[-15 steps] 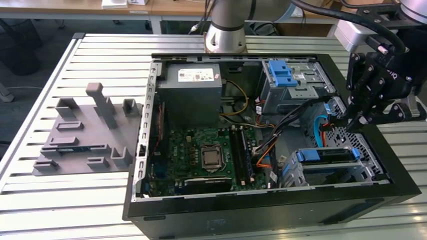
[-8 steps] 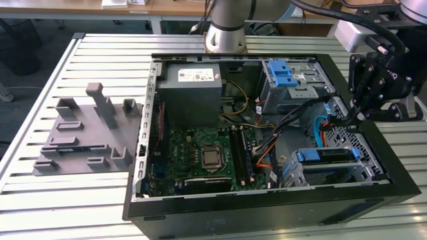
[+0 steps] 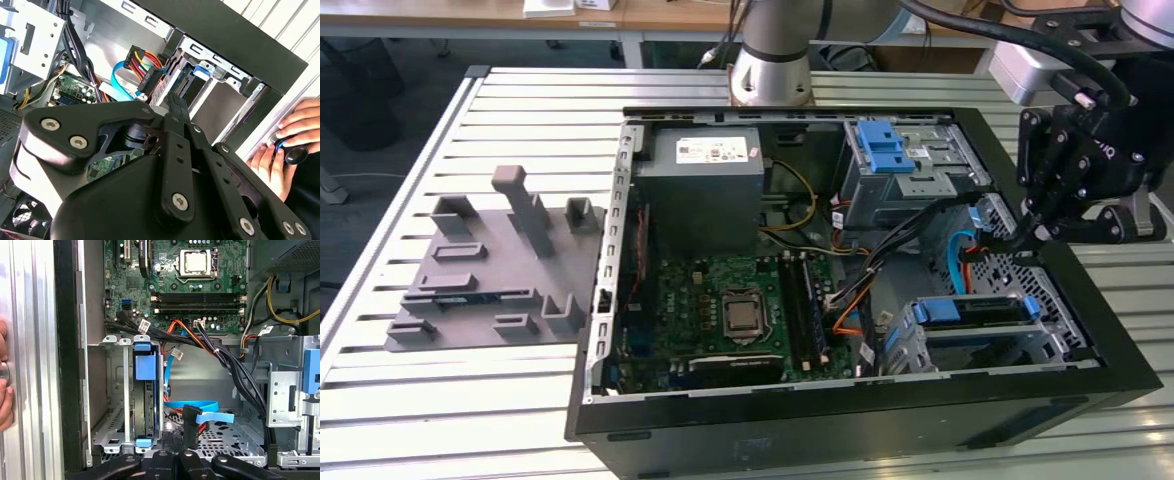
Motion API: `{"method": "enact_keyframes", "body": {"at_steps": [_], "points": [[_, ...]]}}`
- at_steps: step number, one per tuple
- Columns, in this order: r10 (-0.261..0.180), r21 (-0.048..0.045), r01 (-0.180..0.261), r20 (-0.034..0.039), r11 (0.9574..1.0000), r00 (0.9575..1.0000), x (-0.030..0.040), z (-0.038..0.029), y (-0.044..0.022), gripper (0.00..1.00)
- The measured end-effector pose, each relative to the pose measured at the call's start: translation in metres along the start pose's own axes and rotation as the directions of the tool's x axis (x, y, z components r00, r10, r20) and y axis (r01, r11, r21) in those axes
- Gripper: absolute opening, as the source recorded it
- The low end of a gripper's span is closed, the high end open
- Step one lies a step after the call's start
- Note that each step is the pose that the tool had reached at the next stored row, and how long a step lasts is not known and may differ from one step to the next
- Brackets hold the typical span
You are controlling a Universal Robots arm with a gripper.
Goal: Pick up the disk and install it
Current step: 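Insert the first disk wire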
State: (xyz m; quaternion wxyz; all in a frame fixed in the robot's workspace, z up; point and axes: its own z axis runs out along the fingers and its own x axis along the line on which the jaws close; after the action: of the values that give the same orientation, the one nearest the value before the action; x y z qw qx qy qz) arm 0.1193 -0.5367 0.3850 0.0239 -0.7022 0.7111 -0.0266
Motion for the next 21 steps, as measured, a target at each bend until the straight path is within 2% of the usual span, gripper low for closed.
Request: {"method": "enact_keyframes", "body": {"at_steps": [6,10,21], "points": [[0.000,-0.0003,0.000,-0.0001,1.0000,1.0000,-0.0014,0.0000,-0.0001,0.11],[0.000,-0.0109,0.000,-0.0001,0.9999,1.0000,-0.0016,0.0001,-0.0024,0.11],[0.000,-0.0134,0.000,-0.0001,0.9999,1.0000,-0.0038,0.0004,-0.0033,0.11]]}}
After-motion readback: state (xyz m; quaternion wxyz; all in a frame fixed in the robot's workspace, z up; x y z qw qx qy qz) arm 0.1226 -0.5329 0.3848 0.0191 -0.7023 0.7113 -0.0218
